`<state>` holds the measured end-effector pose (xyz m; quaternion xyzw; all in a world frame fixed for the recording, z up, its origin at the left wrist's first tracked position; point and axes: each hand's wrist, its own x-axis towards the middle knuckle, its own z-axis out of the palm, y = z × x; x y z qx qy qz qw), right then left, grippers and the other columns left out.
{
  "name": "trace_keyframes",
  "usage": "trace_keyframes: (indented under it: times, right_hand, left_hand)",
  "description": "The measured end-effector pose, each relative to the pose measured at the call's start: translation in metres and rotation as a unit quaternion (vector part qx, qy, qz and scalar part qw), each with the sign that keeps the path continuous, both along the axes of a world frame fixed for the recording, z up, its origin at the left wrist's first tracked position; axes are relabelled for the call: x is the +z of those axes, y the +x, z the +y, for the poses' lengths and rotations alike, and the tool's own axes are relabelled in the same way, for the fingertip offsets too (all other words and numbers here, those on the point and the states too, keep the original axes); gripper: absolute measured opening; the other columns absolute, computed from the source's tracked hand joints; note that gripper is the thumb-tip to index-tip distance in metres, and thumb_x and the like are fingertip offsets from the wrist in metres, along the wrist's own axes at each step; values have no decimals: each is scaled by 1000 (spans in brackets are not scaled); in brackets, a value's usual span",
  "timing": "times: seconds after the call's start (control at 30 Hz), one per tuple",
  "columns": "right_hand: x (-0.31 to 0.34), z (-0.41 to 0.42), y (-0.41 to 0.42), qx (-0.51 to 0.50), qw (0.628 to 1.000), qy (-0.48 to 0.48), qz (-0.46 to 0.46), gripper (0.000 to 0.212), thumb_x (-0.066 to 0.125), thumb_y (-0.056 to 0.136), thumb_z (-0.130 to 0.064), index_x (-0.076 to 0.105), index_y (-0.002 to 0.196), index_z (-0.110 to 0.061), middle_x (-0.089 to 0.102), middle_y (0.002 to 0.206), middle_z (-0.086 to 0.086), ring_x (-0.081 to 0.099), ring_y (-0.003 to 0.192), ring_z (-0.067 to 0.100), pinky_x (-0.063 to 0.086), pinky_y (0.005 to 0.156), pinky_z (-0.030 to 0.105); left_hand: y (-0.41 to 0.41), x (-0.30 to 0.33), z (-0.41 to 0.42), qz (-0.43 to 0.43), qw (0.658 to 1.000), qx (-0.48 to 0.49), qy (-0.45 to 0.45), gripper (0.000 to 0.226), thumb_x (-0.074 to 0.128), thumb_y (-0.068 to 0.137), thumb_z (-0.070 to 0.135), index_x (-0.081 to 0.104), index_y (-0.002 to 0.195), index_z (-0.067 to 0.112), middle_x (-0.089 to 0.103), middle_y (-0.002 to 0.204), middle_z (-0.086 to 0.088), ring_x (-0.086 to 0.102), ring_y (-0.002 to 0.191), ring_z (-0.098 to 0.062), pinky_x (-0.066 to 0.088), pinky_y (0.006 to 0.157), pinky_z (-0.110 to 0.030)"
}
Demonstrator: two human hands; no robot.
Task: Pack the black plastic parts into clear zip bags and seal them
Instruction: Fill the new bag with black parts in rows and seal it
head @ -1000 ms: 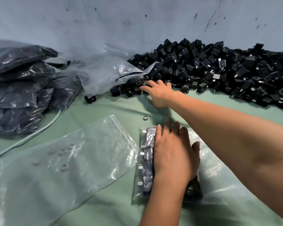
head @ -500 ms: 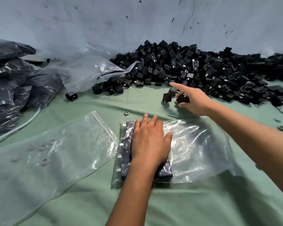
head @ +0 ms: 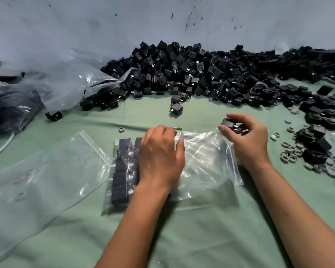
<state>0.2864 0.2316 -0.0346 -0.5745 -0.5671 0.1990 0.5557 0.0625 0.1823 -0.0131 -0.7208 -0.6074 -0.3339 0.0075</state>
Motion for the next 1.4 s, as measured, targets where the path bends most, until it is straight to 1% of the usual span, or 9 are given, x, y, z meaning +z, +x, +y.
trace_keyframes:
  times: [0.23, 0.4, 0.53, 0.77, 0.93, 1.07, 1.17, 1.23, 1.4]
  right_hand:
    - [3, 3, -10, 80, 996, -20, 36, 13, 80, 87, -17, 75, 98, -13, 74, 98, 9, 70, 80, 12, 60, 76, 37]
    - [3, -1, -29, 264, 933, -78, 233, 6, 74, 90, -19, 69, 92, -16, 74, 103, 20, 42, 49, 18, 34, 42, 21]
    - [11, -4, -22, 304, 903, -100, 288, 14, 64, 95, -21, 74, 97, -10, 68, 91, 9, 42, 52, 12, 28, 47, 22]
    - [24, -15, 29, 510, 775, -291, 234, 48, 64, 85, -2, 66, 133, -1, 67, 123, 25, 72, 95, 23, 62, 78, 27]
    - [26, -20, -3, 448, 849, -274, 51, 12, 72, 86, -6, 80, 91, -14, 74, 86, 6, 65, 78, 15, 53, 66, 24]
    - [28, -22, -32, 327, 919, -210, -68, 25, 55, 73, 1, 52, 52, -12, 48, 51, -8, 43, 49, 4, 37, 49, 20]
    - [15, -32, -48, 257, 926, -258, 99, 33, 34, 103, -3, 41, 72, 7, 39, 57, 15, 37, 48, 25, 25, 44, 26]
    - [10, -36, -53, 199, 937, -247, 146, 40, 26, 112, -9, 55, 86, 0, 62, 63, 11, 57, 55, 24, 40, 47, 25]
    - [25, -36, -53, 273, 921, -246, 127, 35, 44, 99, -11, 53, 110, 21, 50, 80, 37, 47, 79, 30, 40, 70, 53]
  left_hand:
    - [69, -13, -25, -28, 991, -132, -8, 48, 51, 92, 64, 46, 114, 22, 62, 94, 1, 62, 84, -25, 41, 63, -34]
    - [61, -22, -15, -228, 966, -76, -89, 44, 69, 85, 37, 43, 119, 25, 68, 79, 3, 67, 76, -23, 54, 70, -42]
    - [60, -20, -14, -361, 929, -35, -79, 28, 66, 79, 17, 52, 102, 25, 59, 66, 6, 59, 60, -18, 54, 64, -42]
    - [60, -14, -20, -407, 912, -20, 53, 24, 65, 85, 16, 51, 103, 22, 59, 77, 9, 58, 60, -9, 50, 58, -35]
    - [61, -9, -29, -278, 949, -107, 105, 28, 67, 89, 12, 50, 111, 15, 49, 67, 9, 51, 59, -16, 44, 57, -36]
    - [65, -5, -35, -252, 951, -146, 107, 37, 66, 89, 10, 43, 117, 19, 45, 78, 10, 53, 64, -28, 46, 57, -42]
    - [66, -4, -38, -247, 949, -149, 127, 40, 66, 89, 9, 41, 117, 21, 47, 79, 8, 52, 65, -26, 46, 57, -40]
    - [67, -3, -39, -248, 948, -147, 132, 41, 67, 88, 7, 41, 116, 22, 47, 79, 9, 53, 65, -23, 47, 57, -39]
    - [65, -3, -39, -240, 947, -143, 157, 35, 68, 87, 6, 50, 115, 14, 46, 77, 10, 51, 64, -19, 45, 56, -37]
